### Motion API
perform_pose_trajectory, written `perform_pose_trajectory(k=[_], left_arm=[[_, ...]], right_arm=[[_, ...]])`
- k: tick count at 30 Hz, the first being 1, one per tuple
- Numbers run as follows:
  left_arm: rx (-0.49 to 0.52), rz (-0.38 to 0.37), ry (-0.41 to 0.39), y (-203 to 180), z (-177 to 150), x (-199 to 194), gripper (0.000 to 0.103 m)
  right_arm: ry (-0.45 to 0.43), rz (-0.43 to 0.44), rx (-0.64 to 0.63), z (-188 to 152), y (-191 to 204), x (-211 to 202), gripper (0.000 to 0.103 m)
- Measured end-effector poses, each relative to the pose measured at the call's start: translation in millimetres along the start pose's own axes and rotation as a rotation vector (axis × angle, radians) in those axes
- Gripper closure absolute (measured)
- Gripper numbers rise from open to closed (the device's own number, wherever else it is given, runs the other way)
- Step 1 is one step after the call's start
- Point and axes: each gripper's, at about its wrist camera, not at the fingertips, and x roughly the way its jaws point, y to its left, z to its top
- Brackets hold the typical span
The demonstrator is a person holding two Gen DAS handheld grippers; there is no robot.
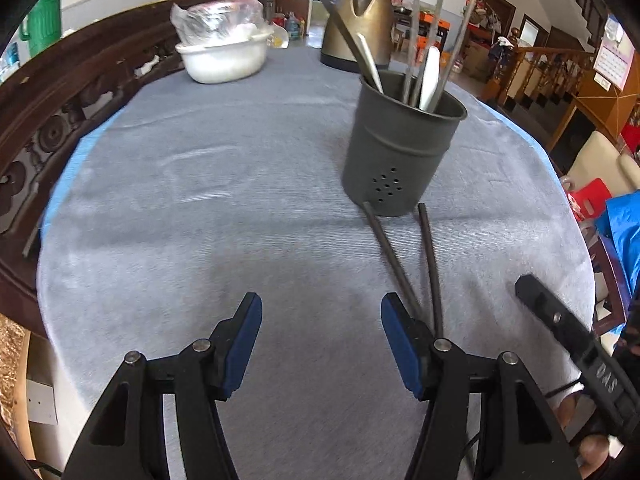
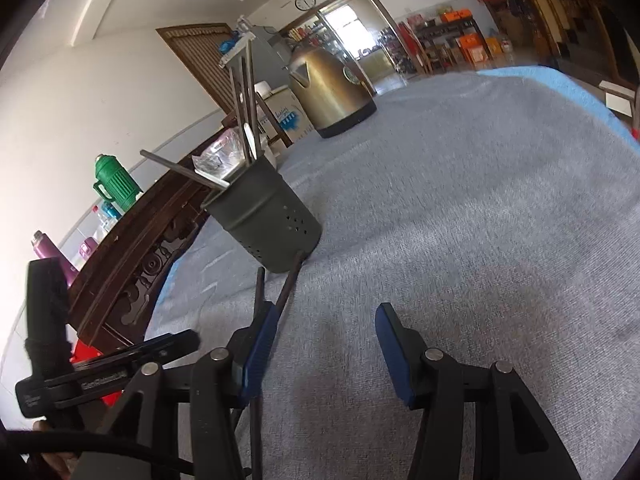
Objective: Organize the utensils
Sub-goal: 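Move the open left gripper toward the two dark chopsticks beside the cup, then grasp a dark chopstick on the cloth with the left gripper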
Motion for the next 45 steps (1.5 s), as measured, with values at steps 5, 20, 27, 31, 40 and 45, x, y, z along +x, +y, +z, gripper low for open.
perform_pose_trajectory(k=[5,20,27,31,40,45], left_arm=[[0.003,-0.02,0.043,-15.5,9.9,18.1,0.04],[-0.034,-0.046,0.116,-33.0,30.3,47.8,0.07],[0.044,-0.029,0.11,-46.9,34.9,54.1,0.088],[0.096,-0.046,0.119,-47.2,34.9,55.5,0.088],[0.228,-0.084,0.142,-37.7,31.7,52.9,0.088],[0.26,-0.09,0.156,-27.3,24.1,49.1,0.087]], right_arm=[[-0.001,0.014,0.039,-3.3,-9.1,-0.6,0.05],[0.012,0.065,0.119,-2.6,-27.3,0.2,0.06],[0.017,0.058,0.112,-2.9,-26.2,0.9,0.06],[0.019,0.053,0.109,-2.8,-25.5,1.8,0.06],[0.021,0.044,0.107,-2.3,-25.2,3.0,0.06],[0.022,0.039,0.105,-2.2,-24.5,3.4,0.06]])
